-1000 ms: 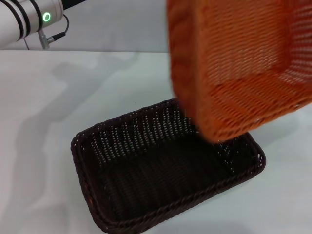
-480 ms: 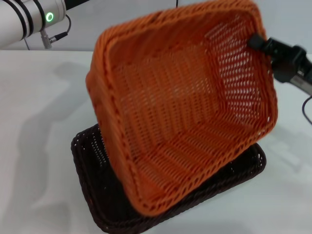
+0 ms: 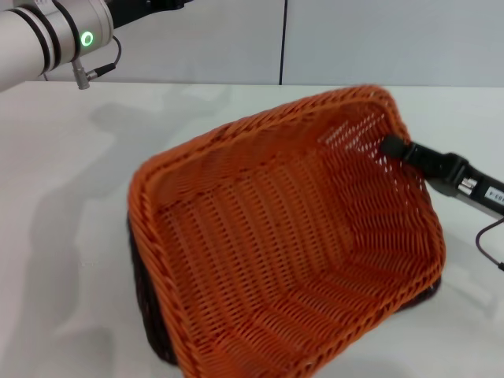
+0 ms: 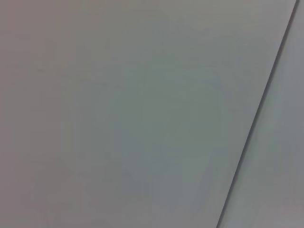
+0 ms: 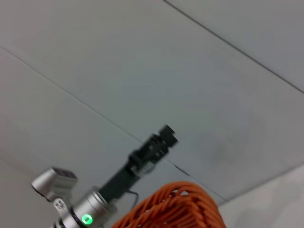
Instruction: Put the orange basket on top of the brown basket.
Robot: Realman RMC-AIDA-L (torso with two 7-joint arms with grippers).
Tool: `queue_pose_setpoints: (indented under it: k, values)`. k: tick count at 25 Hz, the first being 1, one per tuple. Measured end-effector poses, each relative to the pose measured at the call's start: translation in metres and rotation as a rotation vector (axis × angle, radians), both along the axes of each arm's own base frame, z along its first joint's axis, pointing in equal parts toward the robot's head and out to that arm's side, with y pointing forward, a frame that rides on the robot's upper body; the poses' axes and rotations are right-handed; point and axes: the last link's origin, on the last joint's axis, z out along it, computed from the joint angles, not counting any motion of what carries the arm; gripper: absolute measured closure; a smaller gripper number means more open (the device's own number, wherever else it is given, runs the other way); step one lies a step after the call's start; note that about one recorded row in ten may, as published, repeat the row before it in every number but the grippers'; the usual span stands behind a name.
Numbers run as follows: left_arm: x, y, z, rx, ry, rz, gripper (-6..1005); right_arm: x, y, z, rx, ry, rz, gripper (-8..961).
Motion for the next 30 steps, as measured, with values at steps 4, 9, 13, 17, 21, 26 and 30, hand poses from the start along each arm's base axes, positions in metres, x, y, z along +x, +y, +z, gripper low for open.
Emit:
queue_pose_setpoints:
  k: [4,9,13,17,21,26,30]
  values:
    - [-0.001,0.000,-0.002,-0.005,-0.001,0.004,134,0.002,0.000,-0.003,-0.011,-0.010,-0.010,693]
    - [0.003,0.000,-0.003,-0.010,-0.001,-0.005,133,0.003,0.003,-0.004,-0.014,-0.032,-0.023,692]
    - [0.004,0.001,-0.003,-0.010,0.000,-0.010,133,0.006,0.009,0.006,0.005,-0.051,-0.027,519]
    - [0.011,0.003,0.003,0.003,-0.029,-0.026,133,0.015,0.021,0.041,0.112,-0.093,-0.035,282]
    - [0.014,0.003,0.008,0.020,-0.071,-0.034,133,0.020,0.029,0.062,0.194,-0.148,-0.037,278]
    - [0.010,-0.003,0.012,0.043,-0.131,-0.059,133,0.030,0.037,0.096,0.405,-0.236,-0.040,277]
    - [0.001,-0.011,0.015,0.055,-0.177,-0.071,133,0.038,0.055,0.122,0.644,-0.384,-0.073,277]
